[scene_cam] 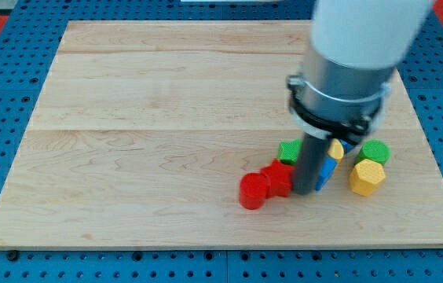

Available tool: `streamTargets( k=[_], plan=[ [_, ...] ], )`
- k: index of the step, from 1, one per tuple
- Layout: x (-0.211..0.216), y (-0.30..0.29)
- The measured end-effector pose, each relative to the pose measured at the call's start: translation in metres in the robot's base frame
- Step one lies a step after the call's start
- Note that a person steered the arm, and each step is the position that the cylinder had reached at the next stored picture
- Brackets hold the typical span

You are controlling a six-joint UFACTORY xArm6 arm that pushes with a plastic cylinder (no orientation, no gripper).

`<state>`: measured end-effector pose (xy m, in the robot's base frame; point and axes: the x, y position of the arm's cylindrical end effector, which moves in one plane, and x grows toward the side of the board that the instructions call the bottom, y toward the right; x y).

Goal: Push the red blocks to left

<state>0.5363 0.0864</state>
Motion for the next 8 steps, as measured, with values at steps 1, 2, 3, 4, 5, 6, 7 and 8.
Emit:
streamTargets(
  k=[1, 2, 3, 4, 5, 6, 7, 8],
  plan=[
    [-0.015, -0.031],
    [-0.021, -0.036],
    [-0.021, -0.027],
    [-0.025, -0.038],
    [-0.057, -0.072],
    [-0.073, -0.082],
    [-0.093, -0.071],
    [-0.107, 0.007]
  ],
)
